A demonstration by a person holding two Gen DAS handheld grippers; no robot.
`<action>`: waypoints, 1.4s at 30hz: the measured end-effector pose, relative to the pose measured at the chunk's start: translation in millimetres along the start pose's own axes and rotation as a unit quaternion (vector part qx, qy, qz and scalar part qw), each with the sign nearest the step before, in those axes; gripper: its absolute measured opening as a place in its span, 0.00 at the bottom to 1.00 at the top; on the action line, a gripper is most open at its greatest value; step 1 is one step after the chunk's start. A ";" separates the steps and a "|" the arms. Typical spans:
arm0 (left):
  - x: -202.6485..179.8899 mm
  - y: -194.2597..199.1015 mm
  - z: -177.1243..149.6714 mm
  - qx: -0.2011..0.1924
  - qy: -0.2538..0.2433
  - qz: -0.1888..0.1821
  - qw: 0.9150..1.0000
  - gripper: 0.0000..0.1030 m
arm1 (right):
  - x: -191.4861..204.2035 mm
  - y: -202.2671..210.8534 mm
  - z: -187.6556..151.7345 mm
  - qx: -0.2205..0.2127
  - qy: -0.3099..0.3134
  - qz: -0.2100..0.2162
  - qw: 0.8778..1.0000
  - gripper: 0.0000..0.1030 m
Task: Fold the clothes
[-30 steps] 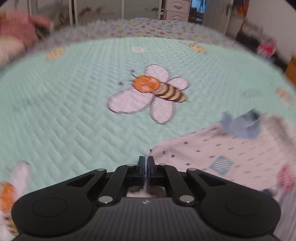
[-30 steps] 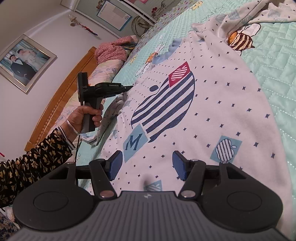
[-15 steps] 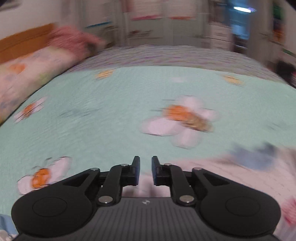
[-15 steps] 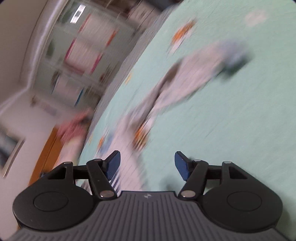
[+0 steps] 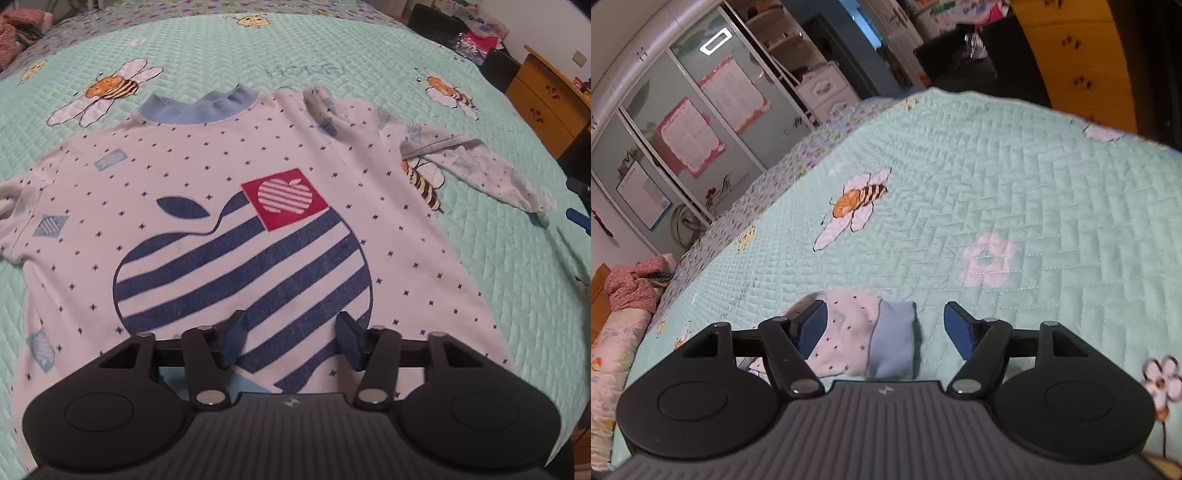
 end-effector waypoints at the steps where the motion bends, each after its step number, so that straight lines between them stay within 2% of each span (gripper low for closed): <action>1: -0.2 -1.7 0.0 0.001 0.006 -0.003 1.000 0.58 | -0.2 -6.5 1.3 0.011 0.000 0.005 1.000 0.69; 4: -1.6 -5.7 1.9 0.005 0.017 -0.007 1.000 0.67 | 9.4 -28.8 3.5 0.044 0.029 0.003 0.999 0.69; 6: -7.5 -7.2 2.3 0.009 0.011 -0.003 1.000 0.78 | 17.2 -45.1 4.4 0.067 0.050 0.002 0.997 0.69; 9: -16.6 -11.1 2.4 0.012 0.003 0.013 1.000 0.84 | 26.5 -61.0 4.1 0.080 0.067 0.003 0.995 0.77; 12: -19.6 -13.5 1.9 0.010 0.002 0.020 1.000 0.87 | 40.1 -65.5 -0.7 0.084 0.100 -0.006 0.991 0.76; 14: -20.1 -14.2 2.2 0.010 0.003 0.020 1.000 0.89 | 47.3 -69.0 -1.5 0.089 0.128 -0.019 0.988 0.62; 15: -20.4 -14.3 2.6 0.011 0.003 0.020 1.000 0.89 | 49.4 -69.1 -2.6 0.092 0.140 -0.029 0.985 0.52; 17: -20.4 -14.4 3.2 0.013 0.004 0.020 1.000 0.89 | 52.9 -68.8 -4.2 0.096 0.164 -0.045 0.981 0.44; 18: -20.5 -14.5 3.4 0.013 0.004 0.020 1.000 0.89 | 53.7 -68.3 -3.6 0.098 0.172 -0.047 0.979 0.32; 21: -21.2 -15.1 3.2 0.013 0.005 0.019 1.000 0.91 | 62.5 -68.3 0.5 0.101 0.214 -0.057 0.970 0.24; 23: -21.7 -15.5 2.8 0.012 0.005 0.019 1.000 0.92 | 80.2 -61.7 2.7 0.070 0.275 -0.073 0.956 0.24; 25: -22.3 -15.9 2.7 0.011 0.005 0.020 1.000 0.93 | 101.6 -50.4 3.7 0.023 0.344 -0.087 0.935 0.24; 27: -22.5 -16.3 3.0 0.012 0.006 0.018 1.000 0.94 | 123.7 -29.2 -6.0 -0.042 0.431 -0.085 0.897 0.24; 29: -22.6 -16.5 3.3 0.012 0.007 0.017 1.000 0.96 | 136.8 -10.8 -24.6 -0.072 0.504 -0.075 0.857 0.26; 32: -23.2 -17.0 3.0 0.010 0.004 0.015 1.000 0.97 | 134.3 1.7 -60.5 -0.010 0.571 -0.052 0.819 0.45; 33: -23.4 -17.3 2.7 0.010 0.002 0.015 1.000 0.98 | 127.9 4.2 -73.9 0.019 0.582 -0.044 0.812 0.52; 34: -23.6 -17.5 2.4 0.009 0.001 0.015 1.000 0.98 | 121.1 7.2 -85.9 0.048 0.586 -0.035 0.808 0.53; 36: -24.2 -17.8 1.7 0.008 -0.003 0.014 1.000 1.00 | 106.3 14.5 -103.3 0.101 0.560 -0.009 0.822 0.53; 39: -25.2 -18.1 0.4 0.006 -0.008 0.015 1.000 1.00 | 86.1 25.9 -110.5 0.141 0.463 0.026 0.875 0.56; 42: -24.6 -17.5 -0.2 0.005 -0.009 0.013 1.000 1.00 | 69.1 36.0 -99.3 0.130 0.339 0.054 0.930 0.60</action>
Point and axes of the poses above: each gripper's, at about its wrist camera, not at the fingertips, and y roughly against the way its jaws point, x to its left, z to its top, the point moved 3 cm from there along -y, roughly the way its jaws point, and after that the axes turned 12 degrees about x, right-handed, at the moved point
